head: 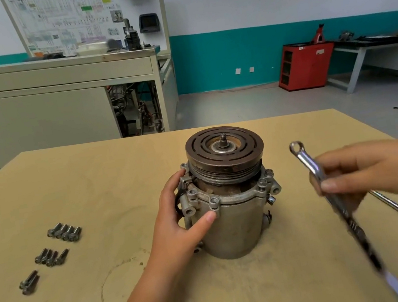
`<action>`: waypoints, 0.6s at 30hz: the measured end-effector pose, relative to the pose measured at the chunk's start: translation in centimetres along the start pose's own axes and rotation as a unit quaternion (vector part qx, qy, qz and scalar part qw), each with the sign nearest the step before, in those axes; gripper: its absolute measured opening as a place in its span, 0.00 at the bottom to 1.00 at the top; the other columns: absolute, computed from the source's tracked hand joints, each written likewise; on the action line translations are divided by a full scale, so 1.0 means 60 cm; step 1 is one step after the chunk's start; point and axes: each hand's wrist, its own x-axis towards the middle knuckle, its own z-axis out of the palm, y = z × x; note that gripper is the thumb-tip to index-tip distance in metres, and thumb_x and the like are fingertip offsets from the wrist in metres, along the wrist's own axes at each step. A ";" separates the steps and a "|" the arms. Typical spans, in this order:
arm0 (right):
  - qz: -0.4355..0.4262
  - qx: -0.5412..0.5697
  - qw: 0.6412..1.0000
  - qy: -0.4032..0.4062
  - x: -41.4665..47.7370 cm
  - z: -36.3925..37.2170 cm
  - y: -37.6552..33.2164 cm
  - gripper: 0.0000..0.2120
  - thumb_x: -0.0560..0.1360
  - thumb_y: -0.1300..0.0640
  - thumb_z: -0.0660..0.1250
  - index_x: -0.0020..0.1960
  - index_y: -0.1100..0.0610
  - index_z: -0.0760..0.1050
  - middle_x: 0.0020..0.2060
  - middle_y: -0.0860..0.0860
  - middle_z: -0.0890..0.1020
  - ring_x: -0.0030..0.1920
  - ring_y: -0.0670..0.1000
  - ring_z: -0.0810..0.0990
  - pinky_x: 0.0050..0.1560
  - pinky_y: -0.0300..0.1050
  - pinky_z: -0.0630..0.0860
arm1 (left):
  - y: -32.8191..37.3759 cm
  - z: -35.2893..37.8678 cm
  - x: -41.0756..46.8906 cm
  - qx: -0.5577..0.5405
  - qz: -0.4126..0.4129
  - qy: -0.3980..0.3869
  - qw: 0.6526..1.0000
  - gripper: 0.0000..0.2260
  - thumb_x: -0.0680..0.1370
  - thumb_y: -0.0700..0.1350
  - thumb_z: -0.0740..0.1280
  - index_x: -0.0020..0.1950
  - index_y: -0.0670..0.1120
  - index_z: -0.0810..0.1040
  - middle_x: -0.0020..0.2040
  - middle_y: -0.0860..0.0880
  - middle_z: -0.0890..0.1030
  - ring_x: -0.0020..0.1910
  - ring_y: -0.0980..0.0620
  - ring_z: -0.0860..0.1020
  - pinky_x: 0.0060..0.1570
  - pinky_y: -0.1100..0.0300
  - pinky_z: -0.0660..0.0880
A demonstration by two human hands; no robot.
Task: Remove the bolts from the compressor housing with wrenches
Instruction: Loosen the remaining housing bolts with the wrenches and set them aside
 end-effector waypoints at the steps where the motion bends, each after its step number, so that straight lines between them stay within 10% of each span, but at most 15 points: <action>1: 0.008 0.071 0.997 -0.022 -0.002 0.026 -0.003 0.14 0.70 0.42 0.66 0.45 0.52 0.76 0.37 0.50 0.84 0.38 0.48 0.83 0.40 0.40 0.79 | 0.000 0.000 0.000 0.001 0.001 0.000 1.000 0.32 0.65 0.59 0.71 0.68 0.68 0.64 0.67 0.65 0.71 0.65 0.63 0.72 0.55 0.73 0.69; 7: -0.009 0.380 0.922 -0.068 -0.001 0.139 -0.071 0.13 0.71 0.46 0.67 0.37 0.56 0.78 0.36 0.62 0.84 0.33 0.56 0.85 0.27 0.38 0.77 | -0.006 0.000 0.001 0.001 0.008 0.004 1.000 0.32 0.66 0.59 0.72 0.68 0.67 0.65 0.67 0.63 0.71 0.66 0.62 0.71 0.57 0.73 0.69; 18: 0.032 0.407 0.912 0.048 0.034 0.130 -0.082 0.15 0.78 0.55 0.59 0.36 0.61 0.73 0.22 0.57 0.77 0.18 0.50 0.76 0.18 0.36 0.72 | -0.008 0.000 0.002 0.008 0.011 0.005 1.000 0.32 0.66 0.59 0.71 0.69 0.65 0.65 0.67 0.64 0.71 0.65 0.63 0.72 0.56 0.74 0.68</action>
